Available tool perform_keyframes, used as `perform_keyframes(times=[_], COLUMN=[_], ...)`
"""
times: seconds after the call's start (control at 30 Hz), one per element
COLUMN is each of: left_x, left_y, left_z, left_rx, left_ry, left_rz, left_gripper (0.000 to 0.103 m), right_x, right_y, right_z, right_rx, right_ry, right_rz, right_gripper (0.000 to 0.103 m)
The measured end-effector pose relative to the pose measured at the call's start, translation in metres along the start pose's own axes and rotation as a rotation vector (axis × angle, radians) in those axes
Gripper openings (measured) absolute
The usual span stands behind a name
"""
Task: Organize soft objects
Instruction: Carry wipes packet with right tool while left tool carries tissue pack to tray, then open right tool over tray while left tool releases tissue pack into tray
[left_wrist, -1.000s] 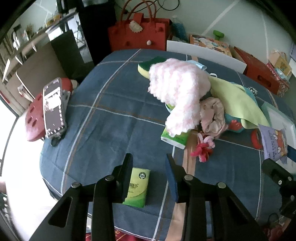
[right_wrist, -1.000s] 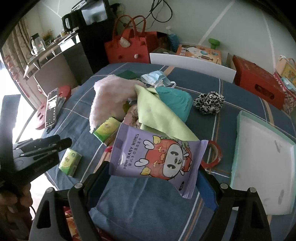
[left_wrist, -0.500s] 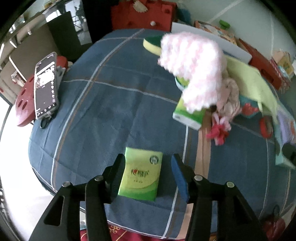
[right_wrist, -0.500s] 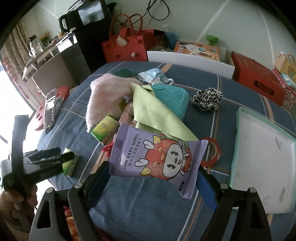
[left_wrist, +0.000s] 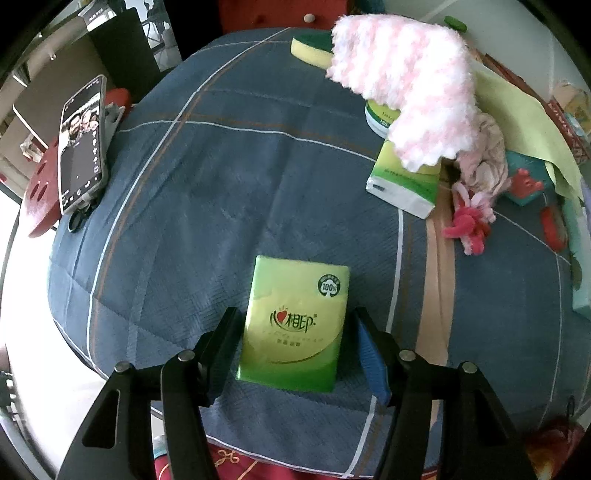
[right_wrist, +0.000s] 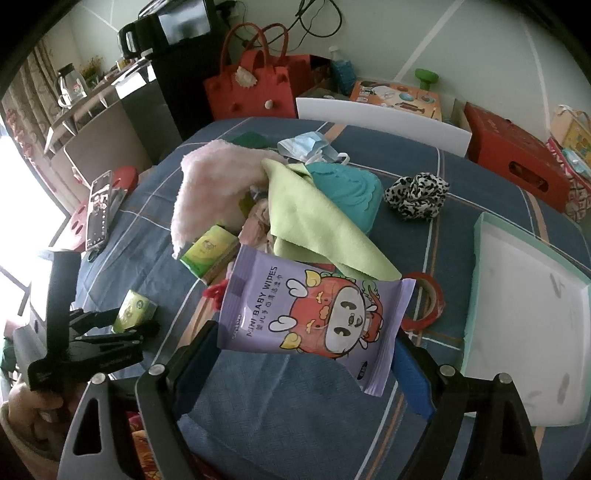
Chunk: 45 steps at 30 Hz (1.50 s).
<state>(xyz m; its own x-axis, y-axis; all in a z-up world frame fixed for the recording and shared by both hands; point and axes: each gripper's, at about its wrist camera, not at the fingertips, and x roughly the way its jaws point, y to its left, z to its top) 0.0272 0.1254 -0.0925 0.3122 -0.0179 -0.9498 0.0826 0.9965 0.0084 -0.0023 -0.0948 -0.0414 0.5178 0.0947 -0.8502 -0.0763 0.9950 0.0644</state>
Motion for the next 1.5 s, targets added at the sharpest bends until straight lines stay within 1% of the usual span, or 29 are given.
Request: perform_keyframes(times=[0.07,0.13,0.27,0.37,0.47,0.53,0.63,0.7,0.73,0.83,0.87,0.97,1.07,1.17,1.23,1.33,1.5], left_x=[-0.002,-0.007,-0.037,-0.056,-0.078,-0.094,-0.113,-0.124,-0.127,-0.133,-0.135,-0.132,-0.126,-0.117,-0.113,-0.101,-0.077], left_y=[0.0,0.001,-0.004,-0.01,-0.024,-0.043,-0.07,-0.093,-0.103,-0.141,-0.154,-0.196,-0.234,-0.273,-0.291,-0.327,-0.366], left_z=[-0.001,0.001,0.004,0.008,0.016,0.022,0.033,0.041,0.048,0.053,0.054,0.059,0.062,0.061,0.06,0.062,0.066], left_rx=[0.0,-0.007,-0.014,-0.003,0.023,0.059,0.11,0.159,0.179,0.244,0.264,0.331,0.391,0.454,0.483,0.531,0.567], left_ry=[-0.003,-0.008,-0.077,-0.119,-0.159,-0.197,-0.238,-0.266,-0.272,-0.286,-0.291,-0.293,-0.285,-0.269,-0.258,-0.25,-0.233], left_rz=[0.004,0.004,-0.005,-0.009,-0.029,-0.047,-0.075,-0.106,-0.119,-0.154,-0.167,-0.199,-0.231,-0.258,-0.269,-0.275,-0.277], left_gripper=[0.05,0.05,0.05,0.05,0.05,0.05,0.05,0.05,0.05,0.05,0.05,0.05,0.05,0.05,0.05,0.05,0.05], right_x=[0.0,-0.001,-0.008,-0.02,-0.035,-0.046,-0.061,-0.065,-0.066,-0.068,-0.068,-0.066,-0.062,-0.057,-0.054,-0.052,-0.048], right_y=[0.0,0.0,-0.001,0.0,-0.002,-0.007,-0.021,-0.037,-0.048,-0.078,-0.091,-0.13,-0.168,-0.201,-0.218,-0.241,-0.272], right_z=[0.0,0.0,0.001,0.001,0.003,0.004,0.007,0.008,0.007,0.006,0.005,0.0,-0.006,-0.012,-0.015,-0.016,-0.019], right_rx=[0.0,-0.001,-0.006,-0.014,-0.017,-0.011,0.02,0.057,0.083,0.161,0.19,0.287,0.384,0.457,0.492,0.541,0.598], right_ry=[0.0,-0.002,-0.024,-0.058,-0.095,-0.125,-0.163,-0.171,-0.171,-0.163,-0.16,-0.137,-0.106,-0.075,-0.063,-0.061,-0.077], right_rz=[0.0,-0.001,0.003,0.009,0.017,0.017,-0.013,-0.064,-0.091,-0.163,-0.201,-0.279,-0.333,-0.372,-0.388,-0.416,-0.451], right_gripper=[0.089,0.089,0.089,0.089,0.089,0.089,0.089,0.089,0.089,0.089,0.089,0.089,0.089,0.089,0.089,0.089,0.089])
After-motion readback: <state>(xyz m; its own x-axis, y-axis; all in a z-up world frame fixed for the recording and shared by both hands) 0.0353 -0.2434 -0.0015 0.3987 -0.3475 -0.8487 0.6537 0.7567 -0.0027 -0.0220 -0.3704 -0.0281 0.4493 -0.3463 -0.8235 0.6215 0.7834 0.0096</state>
